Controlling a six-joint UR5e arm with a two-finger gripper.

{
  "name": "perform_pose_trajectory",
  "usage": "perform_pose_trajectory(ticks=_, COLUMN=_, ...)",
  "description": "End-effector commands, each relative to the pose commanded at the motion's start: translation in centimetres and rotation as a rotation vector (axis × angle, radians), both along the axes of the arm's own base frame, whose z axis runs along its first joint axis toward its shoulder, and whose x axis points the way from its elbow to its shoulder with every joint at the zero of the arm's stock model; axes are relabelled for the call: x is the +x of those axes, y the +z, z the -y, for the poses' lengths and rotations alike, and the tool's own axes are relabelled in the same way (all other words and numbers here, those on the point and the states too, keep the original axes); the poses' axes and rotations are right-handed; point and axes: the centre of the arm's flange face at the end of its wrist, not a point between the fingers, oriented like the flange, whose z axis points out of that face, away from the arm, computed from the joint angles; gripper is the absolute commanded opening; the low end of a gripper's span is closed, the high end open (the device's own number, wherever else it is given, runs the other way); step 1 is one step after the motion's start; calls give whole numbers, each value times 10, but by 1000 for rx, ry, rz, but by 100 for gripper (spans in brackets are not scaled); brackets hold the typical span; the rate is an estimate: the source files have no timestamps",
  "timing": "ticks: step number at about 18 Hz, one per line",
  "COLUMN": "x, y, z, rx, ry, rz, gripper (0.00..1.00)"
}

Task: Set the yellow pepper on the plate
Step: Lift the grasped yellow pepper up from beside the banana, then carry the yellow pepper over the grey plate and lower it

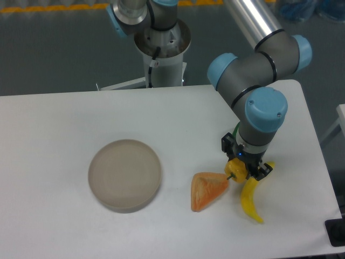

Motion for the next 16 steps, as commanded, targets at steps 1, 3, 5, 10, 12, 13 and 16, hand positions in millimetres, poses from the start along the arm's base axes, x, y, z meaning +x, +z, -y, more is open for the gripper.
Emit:
perform_pose_trajectory(ticks=1, x=1, y=-1, z=0, rx=0, ry=0, rz=2, gripper=4)
perform_pose_trajectory(ticks=3, x=1, y=5, z=-1, rx=13, ry=7, rz=1, gripper=4)
perform_pose_trajectory(ticks=5, x=13, y=4, z=-4, rx=6, ry=-3, rz=5, gripper=4)
perform_pose_trajectory(ticks=10, x=117, y=-14, z=-16, rx=-34, ry=-41, rz=43, gripper=4)
perform_pose_trajectory(ticks=12, x=164, y=-20, z=-18, rx=-42, ry=-53, rz=67, gripper=5)
perform_pose_trajectory(ticks=13, x=181, y=-24, z=-20, rx=-43, ry=-35, rz=85, gripper=5)
perform_pose_trajectory(ticks=16, x=235, y=-34, z=-29, rx=-59, ry=-20, rz=98, gripper=5)
